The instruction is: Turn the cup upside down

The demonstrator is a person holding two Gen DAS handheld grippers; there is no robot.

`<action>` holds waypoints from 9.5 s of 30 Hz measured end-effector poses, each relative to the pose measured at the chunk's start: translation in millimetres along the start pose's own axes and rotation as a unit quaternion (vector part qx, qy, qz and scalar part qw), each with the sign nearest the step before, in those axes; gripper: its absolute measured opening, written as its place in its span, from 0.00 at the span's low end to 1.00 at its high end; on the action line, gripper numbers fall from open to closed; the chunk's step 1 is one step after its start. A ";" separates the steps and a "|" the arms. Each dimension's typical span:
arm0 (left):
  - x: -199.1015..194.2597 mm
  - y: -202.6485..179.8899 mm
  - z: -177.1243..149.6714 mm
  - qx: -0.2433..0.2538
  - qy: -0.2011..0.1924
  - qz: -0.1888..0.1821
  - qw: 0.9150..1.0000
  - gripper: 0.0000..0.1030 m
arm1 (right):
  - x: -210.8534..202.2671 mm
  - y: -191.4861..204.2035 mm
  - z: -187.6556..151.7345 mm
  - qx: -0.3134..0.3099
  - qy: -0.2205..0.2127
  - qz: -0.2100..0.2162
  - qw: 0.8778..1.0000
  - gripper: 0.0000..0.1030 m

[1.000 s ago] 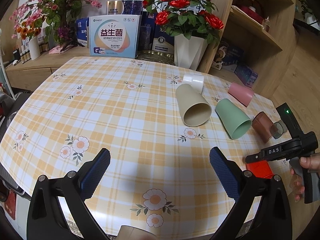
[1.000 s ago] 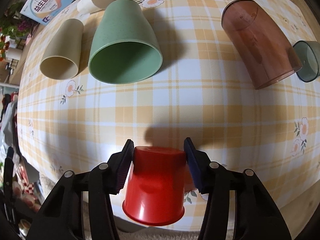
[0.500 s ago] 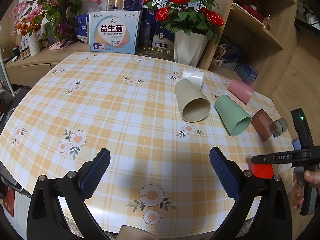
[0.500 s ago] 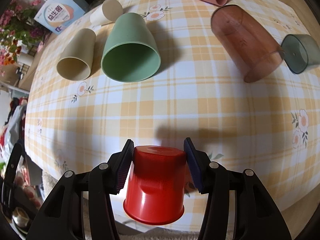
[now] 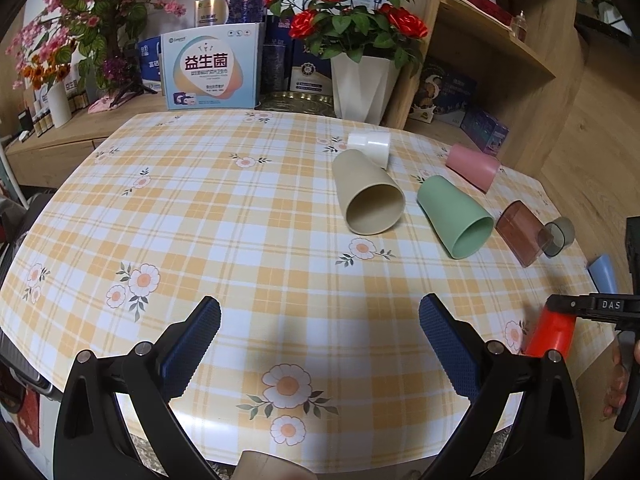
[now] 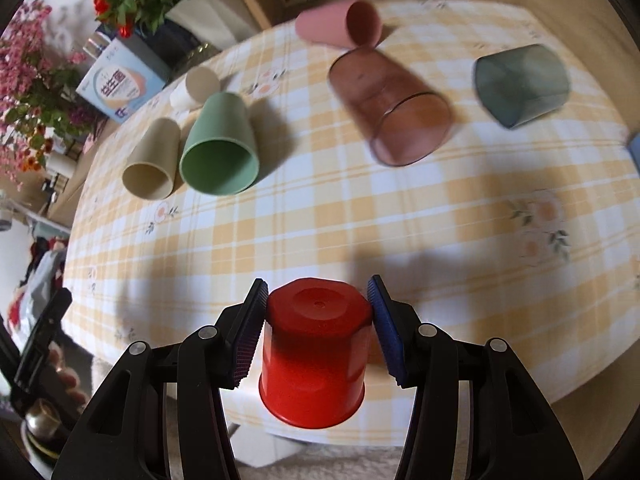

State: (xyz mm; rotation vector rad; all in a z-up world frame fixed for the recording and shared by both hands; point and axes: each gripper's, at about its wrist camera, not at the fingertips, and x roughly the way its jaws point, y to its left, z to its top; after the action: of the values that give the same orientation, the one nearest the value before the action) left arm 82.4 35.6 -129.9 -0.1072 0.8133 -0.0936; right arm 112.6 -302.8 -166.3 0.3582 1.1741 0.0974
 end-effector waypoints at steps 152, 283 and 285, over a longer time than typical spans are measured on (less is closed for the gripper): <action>-198.1 -45.9 50.6 0.089 -0.186 0.003 0.978 0.94 | -235.7 97.0 -61.2 -0.085 -0.316 -0.054 0.943 0.86; -192.3 -41.5 49.8 0.085 -0.184 0.005 0.979 0.94 | -224.2 80.0 -63.8 -0.065 -0.305 -0.068 0.948 0.86; -192.0 -41.4 49.5 0.085 -0.184 0.005 0.979 0.94 | -224.7 80.5 -62.9 -0.065 -0.306 -0.069 0.947 0.86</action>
State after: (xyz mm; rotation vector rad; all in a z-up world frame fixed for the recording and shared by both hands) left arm -14.5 21.4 47.4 0.0417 0.4330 -0.1294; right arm -23.6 -271.4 37.2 0.1668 0.5703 -0.0579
